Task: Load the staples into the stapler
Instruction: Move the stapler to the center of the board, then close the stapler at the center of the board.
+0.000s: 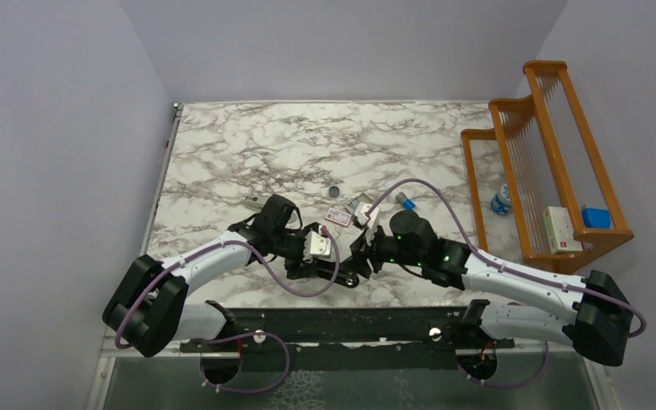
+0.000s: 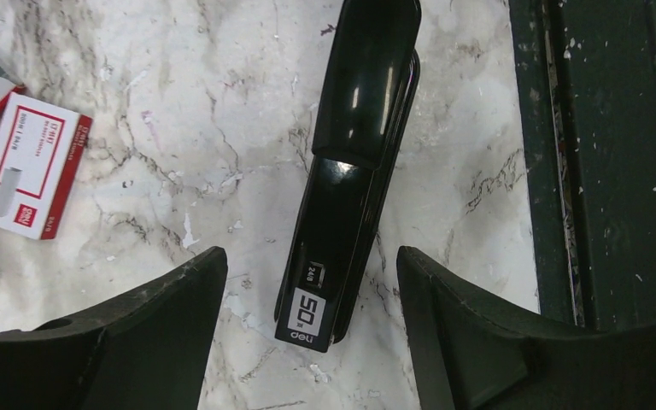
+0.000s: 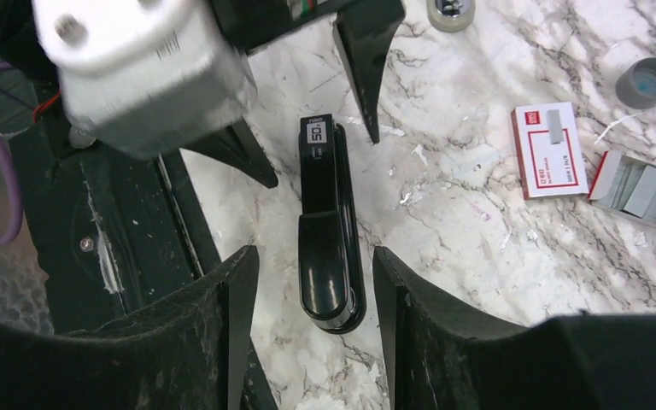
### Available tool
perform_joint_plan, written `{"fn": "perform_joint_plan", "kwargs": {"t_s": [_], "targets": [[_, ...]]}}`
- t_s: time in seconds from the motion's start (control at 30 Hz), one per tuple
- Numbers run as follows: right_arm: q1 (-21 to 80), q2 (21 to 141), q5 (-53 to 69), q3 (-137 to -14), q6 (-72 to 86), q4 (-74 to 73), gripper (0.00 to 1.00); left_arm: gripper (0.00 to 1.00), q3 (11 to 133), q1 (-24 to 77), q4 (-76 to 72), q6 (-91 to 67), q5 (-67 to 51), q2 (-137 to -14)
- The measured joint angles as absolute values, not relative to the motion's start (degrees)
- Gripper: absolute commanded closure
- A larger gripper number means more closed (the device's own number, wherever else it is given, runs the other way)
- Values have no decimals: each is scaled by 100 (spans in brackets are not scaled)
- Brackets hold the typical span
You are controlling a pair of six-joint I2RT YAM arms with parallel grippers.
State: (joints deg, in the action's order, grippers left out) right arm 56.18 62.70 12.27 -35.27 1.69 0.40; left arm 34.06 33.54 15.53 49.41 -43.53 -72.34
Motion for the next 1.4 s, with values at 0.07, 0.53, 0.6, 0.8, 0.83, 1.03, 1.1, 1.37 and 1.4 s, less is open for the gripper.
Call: {"fn": "perform_joint_plan", "kwargs": {"t_s": [0.07, 0.53, 0.6, 0.8, 0.83, 1.03, 1.1, 1.37, 1.4], "targets": [[5618, 6156, 1166, -3527, 209, 43, 44, 29, 3406, 3444, 1568, 5015, -4233, -7352], [5618, 5795, 537, -3352, 690, 176, 44, 49, 3406, 3710, 1601, 5144, -3214, -7644], [5618, 5732, 329, -3319, 882, 187, 44, 55, 3406, 3728, 1603, 5124, -3177, -7644], [5616, 5621, -325, -3214, 1590, 204, 44, 77, 3422, 3765, 1614, 4989, -3109, -7636], [5616, 5618, -451, -3208, 1726, 202, 44, 82, 3428, 3765, 1619, 4960, -3096, -7636], [5612, 5607, -1181, -3205, 2569, 38, 37, 100, 3485, 3776, 1621, 4587, -3024, -7636], [5579, 5607, -1354, -3194, 2875, -10, 35, 100, 3500, 3780, 1605, 4346, -3011, -7636], [4807, 5634, -1236, -2947, 3951, 128, 27, 100, 3503, 3802, 1186, 3065, -2803, -7627], [4574, 5686, -1096, -2875, 4130, 215, 26, 100, 3503, 3820, 1142, 2860, -2698, -7616]]}}
